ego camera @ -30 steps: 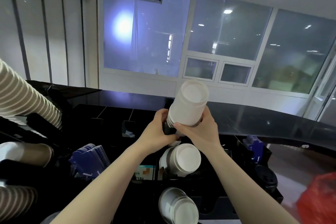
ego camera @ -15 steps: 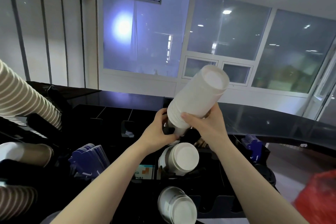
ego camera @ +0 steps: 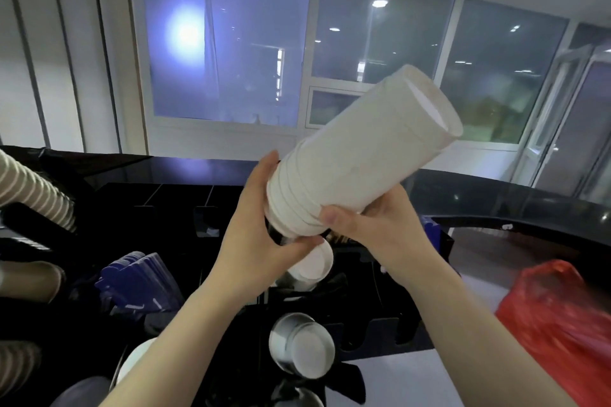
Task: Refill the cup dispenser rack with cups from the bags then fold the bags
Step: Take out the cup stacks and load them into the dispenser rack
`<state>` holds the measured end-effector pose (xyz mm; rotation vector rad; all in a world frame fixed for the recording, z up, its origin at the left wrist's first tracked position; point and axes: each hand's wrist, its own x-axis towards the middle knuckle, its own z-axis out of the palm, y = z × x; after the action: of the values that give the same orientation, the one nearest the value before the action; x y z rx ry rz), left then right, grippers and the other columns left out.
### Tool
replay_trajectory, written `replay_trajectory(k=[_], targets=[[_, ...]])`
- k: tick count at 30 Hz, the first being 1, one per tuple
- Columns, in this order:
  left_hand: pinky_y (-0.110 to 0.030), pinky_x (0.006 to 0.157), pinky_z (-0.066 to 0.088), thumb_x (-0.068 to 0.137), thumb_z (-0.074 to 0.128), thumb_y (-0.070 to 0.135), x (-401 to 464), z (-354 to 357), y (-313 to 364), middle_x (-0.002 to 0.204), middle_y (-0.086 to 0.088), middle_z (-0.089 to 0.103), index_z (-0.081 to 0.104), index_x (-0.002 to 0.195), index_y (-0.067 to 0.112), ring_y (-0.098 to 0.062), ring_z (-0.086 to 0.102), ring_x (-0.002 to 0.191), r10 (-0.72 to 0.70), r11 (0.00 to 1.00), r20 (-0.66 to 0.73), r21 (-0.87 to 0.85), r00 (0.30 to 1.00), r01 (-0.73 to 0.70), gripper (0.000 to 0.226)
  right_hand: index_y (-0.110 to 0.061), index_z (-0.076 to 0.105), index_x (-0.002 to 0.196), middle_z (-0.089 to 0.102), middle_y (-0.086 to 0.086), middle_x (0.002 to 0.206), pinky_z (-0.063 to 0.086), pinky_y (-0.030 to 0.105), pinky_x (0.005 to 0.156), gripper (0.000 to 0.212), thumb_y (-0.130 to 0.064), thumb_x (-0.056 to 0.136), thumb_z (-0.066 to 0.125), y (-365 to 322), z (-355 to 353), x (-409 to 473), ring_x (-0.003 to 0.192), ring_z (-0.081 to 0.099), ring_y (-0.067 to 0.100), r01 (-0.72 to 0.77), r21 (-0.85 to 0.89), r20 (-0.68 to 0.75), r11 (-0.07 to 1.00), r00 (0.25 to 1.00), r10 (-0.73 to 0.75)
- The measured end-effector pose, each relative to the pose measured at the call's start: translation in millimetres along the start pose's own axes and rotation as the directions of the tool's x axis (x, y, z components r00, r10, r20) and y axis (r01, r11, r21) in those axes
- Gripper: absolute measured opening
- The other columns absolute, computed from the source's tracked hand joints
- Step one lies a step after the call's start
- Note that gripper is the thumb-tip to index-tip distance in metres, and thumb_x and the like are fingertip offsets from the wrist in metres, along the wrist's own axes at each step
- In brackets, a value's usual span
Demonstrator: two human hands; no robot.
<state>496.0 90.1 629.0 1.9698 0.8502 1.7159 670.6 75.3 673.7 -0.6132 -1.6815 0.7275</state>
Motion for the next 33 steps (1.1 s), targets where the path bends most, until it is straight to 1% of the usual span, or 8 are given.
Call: replay_trajectory(k=[4, 7, 10, 17, 25, 27, 31, 33], targets=[[-0.011, 0.091, 0.043, 0.052, 0.081, 0.039, -21.8, -10.9, 1.4, 0.125, 0.025, 0.055, 0.041, 0.127, 0.051, 0.001, 0.053, 0.116, -0.064, 0.998, 0.07, 0.02, 0.996, 0.063, 0.086, -0.021, 0.058, 0.11, 0.072, -0.013, 0.103, 0.052, 0.017, 0.076, 0.061, -0.047, 0.062, 0.083, -0.1, 2.0, -20.4, 0.098, 0.067, 0.005, -0.149, 0.064, 0.013, 0.987, 0.989, 0.148], [-0.011, 0.089, 0.043, 0.053, 0.082, 0.041, -39.0, -21.3, -3.6, 0.124, 0.024, 0.057, 0.043, 0.124, 0.056, 0.001, 0.055, 0.114, -0.097, 0.995, 0.162, 0.014, 0.982, 0.096, 0.083, -0.024, 0.059, 0.105, 0.073, -0.016, 0.099, 0.052, 0.017, 0.074, 0.054, -0.051, 0.062, 0.079, 1.6, 4.8, -34.0, 0.094, 0.068, 0.003, -0.19, 0.122, -0.052, 0.974, 0.979, 0.197], [-0.013, 0.089, 0.044, 0.055, 0.082, 0.039, -57.0, -29.0, -11.5, 0.126, 0.019, 0.059, 0.045, 0.125, 0.056, -0.005, 0.056, 0.117, -0.14, 0.988, 0.265, -0.029, 0.954, 0.153, 0.081, -0.023, 0.058, 0.11, 0.072, -0.013, 0.099, 0.055, 0.022, 0.072, 0.076, -0.064, 0.052, 0.082, -0.7, 8.7, -44.6, 0.093, 0.068, 0.007, -0.189, 0.182, -0.136, 0.965, 0.967, 0.215], [-0.022, 0.099, 0.043, 0.067, 0.081, 0.037, -90.7, -28.2, -23.4, 0.131, 0.019, 0.053, 0.04, 0.137, 0.032, -0.008, 0.051, 0.123, -0.194, 0.98, 0.352, 0.036, 0.916, 0.193, 0.082, -0.024, 0.054, 0.114, 0.071, -0.014, 0.102, 0.053, 0.016, 0.073, 0.067, -0.038, 0.054, 0.082, 3.2, 10.5, -78.9, 0.097, 0.067, 0.005, -0.2, 0.126, -0.282, 0.972, 0.932, 0.228], [-0.024, 0.1, 0.043, 0.086, 0.061, 0.002, -101.2, -30.3, -29.4, 0.123, 0.024, 0.056, 0.054, 0.127, 0.026, -0.003, 0.053, 0.119, -0.226, 0.974, 0.208, 0.083, 0.952, 0.213, 0.049, -0.029, 0.052, 0.117, 0.07, -0.019, 0.103, 0.053, 0.017, 0.073, 0.059, -0.015, 0.065, 0.074, 1.6, 2.3, -109.7, 0.099, 0.065, 0.003, -0.159, 0.036, -0.393, 0.987, 0.905, 0.16], [-0.019, 0.102, 0.039, 0.084, 0.059, 0.0, -100.5, -30.0, -31.4, 0.124, 0.027, 0.055, 0.055, 0.127, 0.027, 0.001, 0.05, 0.121, -0.226, 0.972, 0.204, 0.118, 0.953, 0.205, 0.05, -0.029, 0.051, 0.117, 0.069, -0.02, 0.102, 0.053, 0.016, 0.072, 0.059, -0.015, 0.065, 0.074, 2.4, 2.0, -114.7, 0.097, 0.065, 0.002, -0.15, 0.014, -0.392, 0.989, 0.909, 0.143], [-0.007, 0.101, 0.03, 0.086, 0.057, 0.003, -100.8, -29.1, -33.3, 0.129, 0.026, 0.053, 0.052, 0.131, 0.03, 0.004, 0.043, 0.127, -0.227, 0.97, 0.258, 0.148, 0.939, 0.194, 0.053, -0.056, 0.052, 0.109, 0.062, -0.026, 0.11, 0.052, 0.014, 0.075, 0.065, -0.034, 0.055, 0.081, 8.5, 11.0, -119.5, 0.105, 0.06, -0.001, -0.183, -0.134, -0.352, 0.974, 0.927, 0.126], [-0.004, 0.1, 0.028, 0.086, 0.057, 0.003, -101.4, -29.0, -34.2, 0.132, 0.024, 0.052, 0.051, 0.132, 0.03, 0.006, 0.042, 0.128, -0.227, 0.969, 0.261, 0.153, 0.938, 0.191, 0.053, -0.055, 0.05, 0.111, 0.06, -0.026, 0.112, 0.051, 0.015, 0.077, 0.067, -0.037, 0.053, 0.081, 18.6, 16.3, -122.2, 0.108, 0.058, -0.001, -0.207, -0.165, -0.335, 0.964, 0.931, 0.142]])
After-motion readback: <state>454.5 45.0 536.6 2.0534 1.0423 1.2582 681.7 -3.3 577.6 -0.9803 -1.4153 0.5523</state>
